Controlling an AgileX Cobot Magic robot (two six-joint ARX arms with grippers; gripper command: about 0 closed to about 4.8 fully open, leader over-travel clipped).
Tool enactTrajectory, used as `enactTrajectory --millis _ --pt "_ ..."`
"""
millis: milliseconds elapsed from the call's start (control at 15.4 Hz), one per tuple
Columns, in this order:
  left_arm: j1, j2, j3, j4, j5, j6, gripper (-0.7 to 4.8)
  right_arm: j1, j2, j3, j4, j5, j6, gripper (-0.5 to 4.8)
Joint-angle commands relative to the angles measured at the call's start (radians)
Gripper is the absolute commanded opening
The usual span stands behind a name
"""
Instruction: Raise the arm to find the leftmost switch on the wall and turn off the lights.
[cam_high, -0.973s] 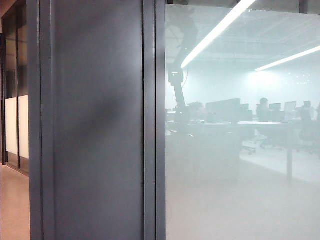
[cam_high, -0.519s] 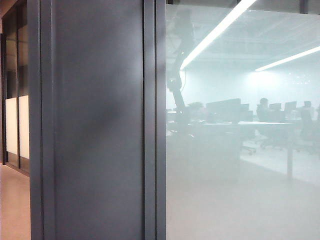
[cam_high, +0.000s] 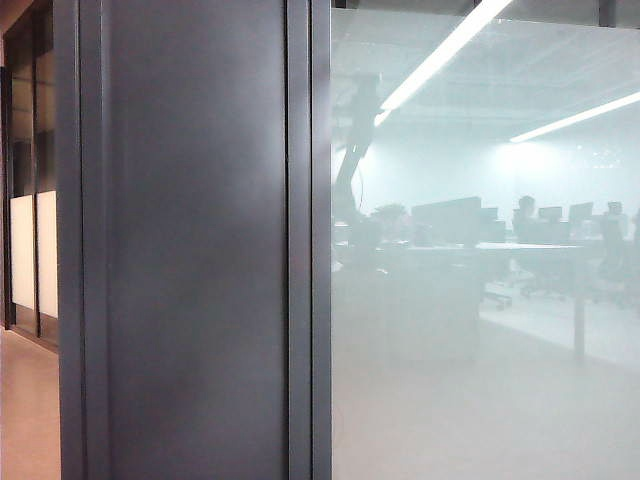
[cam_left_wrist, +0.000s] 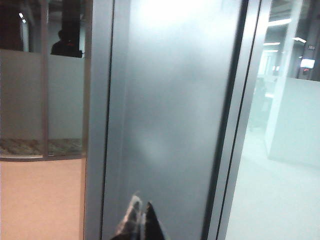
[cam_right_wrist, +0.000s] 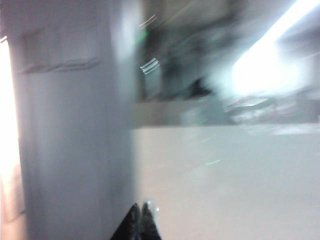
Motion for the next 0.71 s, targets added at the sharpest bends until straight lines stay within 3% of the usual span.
enactTrajectory --millis 65,195,324,519,714 --pt "0.002 0.001 -0.047 0.007 0.026 -0.008 -0.05 0.002 -0.113 -0.054 -0.088 0.1 0.004 -0.01" --pt "0.002 0.001 -0.074 0.008 0.045 -0.017 -0.06 0.001 -0.15 -0.055 -0.172 0.1 0.004 -0.01" --pt "0.002 0.0 -0.091 0.007 0.06 -0.087 -0.06 0.001 -0.151 -0.06 -0.221 0.104 0.004 -0.01" --pt "0.002 -0.003 -0.091 0.007 0.138 -0.089 -0.05 0.001 -0.153 -0.078 -0.228 0.119 0.004 -0.01" --pt "-0.008 -0.004 -0.091 -0.008 0.144 -0.089 -0.05 0.002 -0.153 -0.079 -0.244 0.115 0.004 -0.01"
